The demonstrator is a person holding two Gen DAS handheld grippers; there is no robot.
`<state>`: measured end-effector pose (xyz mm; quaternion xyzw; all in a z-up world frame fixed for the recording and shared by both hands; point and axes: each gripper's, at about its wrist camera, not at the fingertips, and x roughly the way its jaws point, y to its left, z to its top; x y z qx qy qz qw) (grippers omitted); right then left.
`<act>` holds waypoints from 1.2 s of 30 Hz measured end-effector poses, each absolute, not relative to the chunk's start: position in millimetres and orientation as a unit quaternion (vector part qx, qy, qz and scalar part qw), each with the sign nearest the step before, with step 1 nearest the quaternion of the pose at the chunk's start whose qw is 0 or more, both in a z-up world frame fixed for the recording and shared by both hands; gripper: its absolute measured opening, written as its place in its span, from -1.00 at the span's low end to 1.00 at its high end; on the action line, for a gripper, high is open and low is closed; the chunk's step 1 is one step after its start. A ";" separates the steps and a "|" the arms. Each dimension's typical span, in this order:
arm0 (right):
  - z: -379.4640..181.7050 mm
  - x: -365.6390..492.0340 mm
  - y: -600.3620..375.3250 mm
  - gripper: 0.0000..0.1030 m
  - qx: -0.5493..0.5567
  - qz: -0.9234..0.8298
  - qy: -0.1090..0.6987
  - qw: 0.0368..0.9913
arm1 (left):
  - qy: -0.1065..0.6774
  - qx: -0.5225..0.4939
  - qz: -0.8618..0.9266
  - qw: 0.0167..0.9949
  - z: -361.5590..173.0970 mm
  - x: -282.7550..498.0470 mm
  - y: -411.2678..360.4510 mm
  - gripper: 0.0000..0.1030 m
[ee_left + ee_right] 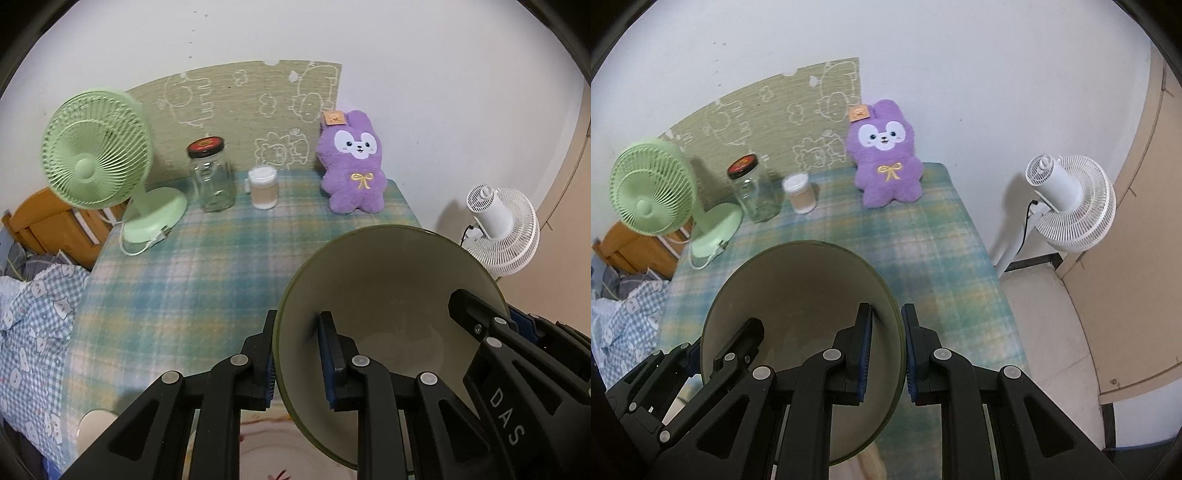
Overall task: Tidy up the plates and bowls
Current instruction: 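Lift the beige bowl and carry it toward the plate stack with both tools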
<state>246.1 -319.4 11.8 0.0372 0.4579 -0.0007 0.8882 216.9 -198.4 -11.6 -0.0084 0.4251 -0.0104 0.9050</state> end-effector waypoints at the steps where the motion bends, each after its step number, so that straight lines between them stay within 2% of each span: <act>1: 12.6 242.2 -315.1 -0.63 0.036 0.000 0.457 0.889 | 0.425 -0.009 -0.011 0.905 -10.7 213.0 -194.0 -0.65; 16: 13.3 179.3 -233.1 -0.63 0.029 0.022 0.451 0.892 | 0.423 -0.013 0.007 0.906 -10.4 153.3 -118.5 -0.65; 36: -21.1 145.3 -144.9 -0.63 0.024 0.047 0.484 0.874 | 0.451 -0.027 0.025 0.892 -47.1 114.5 -30.8 -0.65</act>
